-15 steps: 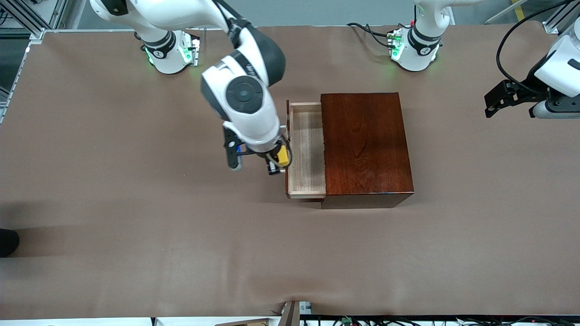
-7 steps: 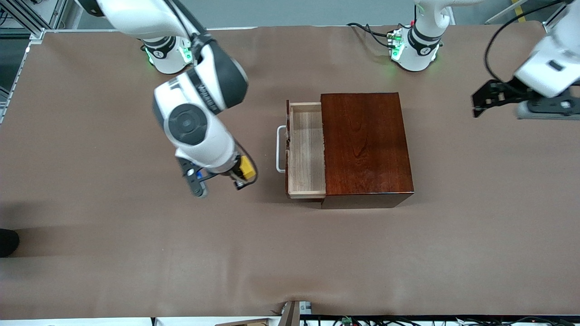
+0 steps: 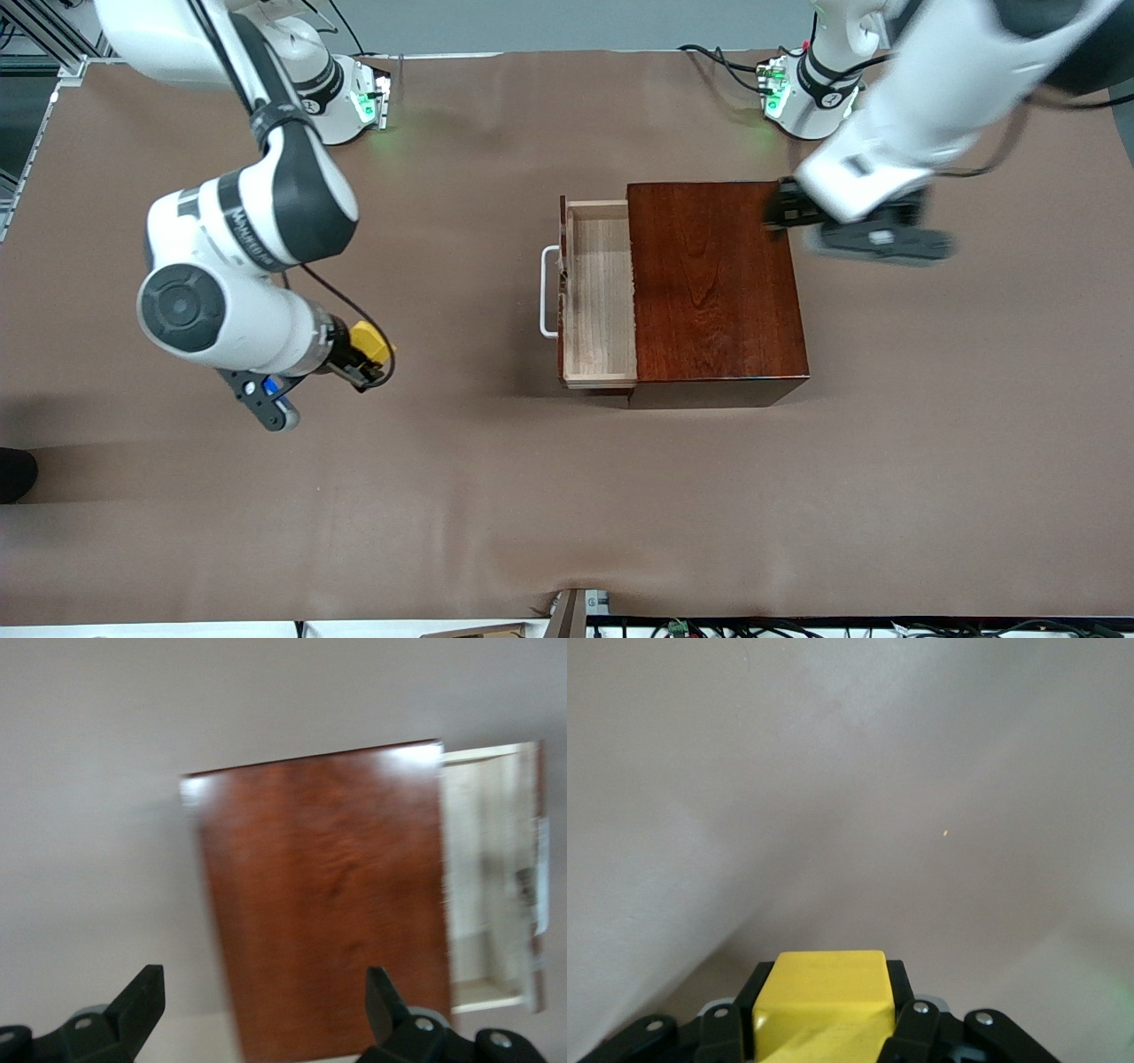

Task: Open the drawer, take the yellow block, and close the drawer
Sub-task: 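Move the left gripper down to the open drawer front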

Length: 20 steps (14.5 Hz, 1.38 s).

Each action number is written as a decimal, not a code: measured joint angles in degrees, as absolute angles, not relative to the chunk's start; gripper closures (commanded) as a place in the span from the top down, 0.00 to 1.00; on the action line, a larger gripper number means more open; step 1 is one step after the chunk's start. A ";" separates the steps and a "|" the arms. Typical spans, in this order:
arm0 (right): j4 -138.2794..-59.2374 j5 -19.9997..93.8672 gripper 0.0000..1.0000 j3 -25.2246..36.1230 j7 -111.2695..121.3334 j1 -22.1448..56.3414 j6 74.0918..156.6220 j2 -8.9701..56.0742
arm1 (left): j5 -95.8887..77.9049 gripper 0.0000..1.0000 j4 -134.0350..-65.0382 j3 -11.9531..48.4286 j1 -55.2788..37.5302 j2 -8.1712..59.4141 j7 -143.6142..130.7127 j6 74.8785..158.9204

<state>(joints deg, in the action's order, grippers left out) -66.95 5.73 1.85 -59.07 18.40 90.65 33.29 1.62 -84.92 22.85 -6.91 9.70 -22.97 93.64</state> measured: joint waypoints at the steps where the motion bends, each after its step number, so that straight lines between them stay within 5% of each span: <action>1: -67.86 5.71 0.00 1.86 -55.99 17.59 91.23 33.30 | 1.62 1.00 -84.62 23.00 -9.78 11.91 -27.33 95.90; 8: -75.10 5.63 0.00 2.14 -31.08 7.87 95.03 33.25 | 7.04 1.00 -77.35 21.55 -25.46 26.94 -61.73 109.62; 15: -90.54 5.59 0.00 2.29 -4.81 -1.78 108.05 29.90 | 7.94 1.00 -71.55 5.54 -45.46 36.71 -87.92 121.41; 20: -99.02 2.96 0.00 2.36 6.65 -7.77 117.60 29.82 | 7.94 1.00 -69.80 2.17 -50.25 42.23 -101.34 126.86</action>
<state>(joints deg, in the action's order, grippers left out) -99.02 2.96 2.36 6.65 -7.77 117.60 29.82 7.94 -69.80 2.17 -50.25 42.23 -101.34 126.86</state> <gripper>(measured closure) 0.441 0.000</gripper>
